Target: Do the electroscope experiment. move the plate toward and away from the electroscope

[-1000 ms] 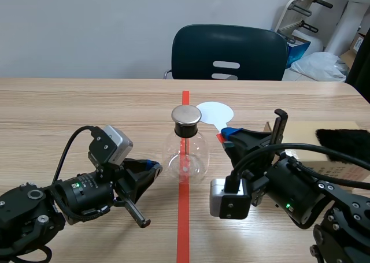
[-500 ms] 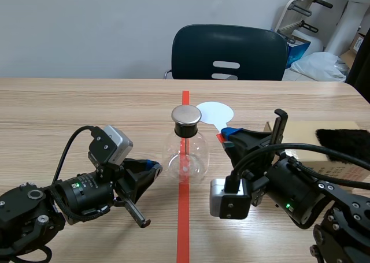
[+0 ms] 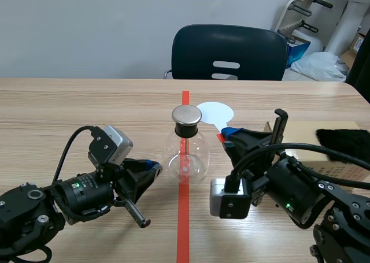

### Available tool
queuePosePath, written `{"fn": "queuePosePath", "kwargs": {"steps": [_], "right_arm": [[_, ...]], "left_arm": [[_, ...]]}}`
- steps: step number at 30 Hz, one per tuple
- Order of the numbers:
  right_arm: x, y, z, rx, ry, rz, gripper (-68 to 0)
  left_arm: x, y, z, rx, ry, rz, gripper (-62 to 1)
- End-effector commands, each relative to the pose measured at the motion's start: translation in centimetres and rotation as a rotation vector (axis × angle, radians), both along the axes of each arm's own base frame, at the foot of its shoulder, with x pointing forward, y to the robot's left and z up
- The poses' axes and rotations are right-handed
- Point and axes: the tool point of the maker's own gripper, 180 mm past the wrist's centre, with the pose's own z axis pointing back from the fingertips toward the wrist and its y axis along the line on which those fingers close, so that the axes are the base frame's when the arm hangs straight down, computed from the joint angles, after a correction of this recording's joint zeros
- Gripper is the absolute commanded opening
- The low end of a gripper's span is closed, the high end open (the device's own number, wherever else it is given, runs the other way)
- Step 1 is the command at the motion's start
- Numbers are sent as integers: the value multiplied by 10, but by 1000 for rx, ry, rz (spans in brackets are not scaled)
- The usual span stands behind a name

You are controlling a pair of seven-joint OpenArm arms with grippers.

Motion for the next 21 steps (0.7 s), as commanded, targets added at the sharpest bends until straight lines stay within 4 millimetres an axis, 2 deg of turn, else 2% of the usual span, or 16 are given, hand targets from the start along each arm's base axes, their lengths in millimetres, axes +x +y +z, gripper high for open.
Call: {"fn": "queuePosePath", "kwargs": {"steps": [1,21], "right_arm": [[6,0,12,8,-39,1,-669],[8,-3,12,5,-40,-15,-669]], "left_arm": [[3,-8,13,-37,-30,-5,-573],[3,-8,13,-37,-30,-5,-573]]}}
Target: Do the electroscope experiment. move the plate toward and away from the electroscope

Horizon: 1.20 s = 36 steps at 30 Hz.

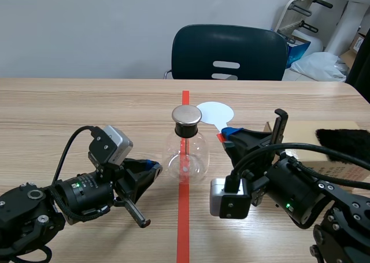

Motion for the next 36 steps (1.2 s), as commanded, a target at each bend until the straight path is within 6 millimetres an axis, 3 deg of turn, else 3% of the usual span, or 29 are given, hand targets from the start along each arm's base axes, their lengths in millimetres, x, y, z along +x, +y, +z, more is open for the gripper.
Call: {"fn": "queuePosePath", "kwargs": {"steps": [1,17,24,36], "right_arm": [[8,-4,12,5,-40,-19,-669],[30,-45,13,-15,-55,-252,-669],[31,-45,24,8,-109,-256,-669],[23,-21,48,46,-174,-118,-669]], "left_arm": [[3,-8,13,-37,-30,-5,-573],[3,-8,13,-37,-29,-5,-573],[3,-8,13,-37,-29,-5,-573],[3,-8,13,-37,-29,-5,-573]]}}
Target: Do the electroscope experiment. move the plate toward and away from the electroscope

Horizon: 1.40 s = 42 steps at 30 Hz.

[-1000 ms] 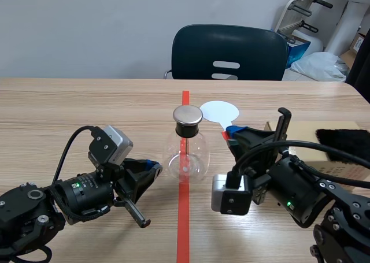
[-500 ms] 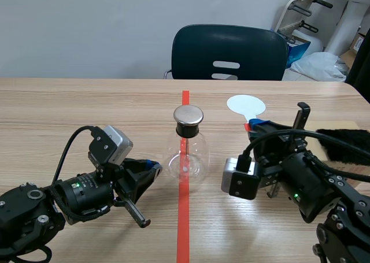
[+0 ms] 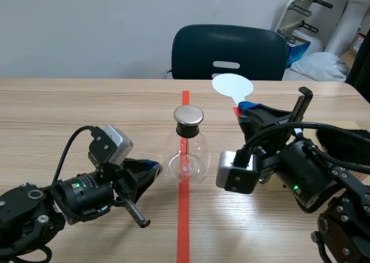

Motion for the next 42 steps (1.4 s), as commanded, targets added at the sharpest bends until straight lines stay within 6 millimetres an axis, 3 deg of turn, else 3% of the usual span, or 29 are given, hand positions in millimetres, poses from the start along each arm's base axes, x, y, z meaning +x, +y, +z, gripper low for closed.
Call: {"fn": "queuePosePath", "kwargs": {"steps": [1,19,42], "right_arm": [[3,1,12,1,-42,16,-669],[-31,52,7,-17,-30,299,-669],[-35,55,3,-30,-15,322,-669]], "left_arm": [[3,-8,13,-37,-30,-5,-573],[3,-8,13,-38,-30,-5,-573],[3,-8,13,-38,-30,-5,-573]]}}
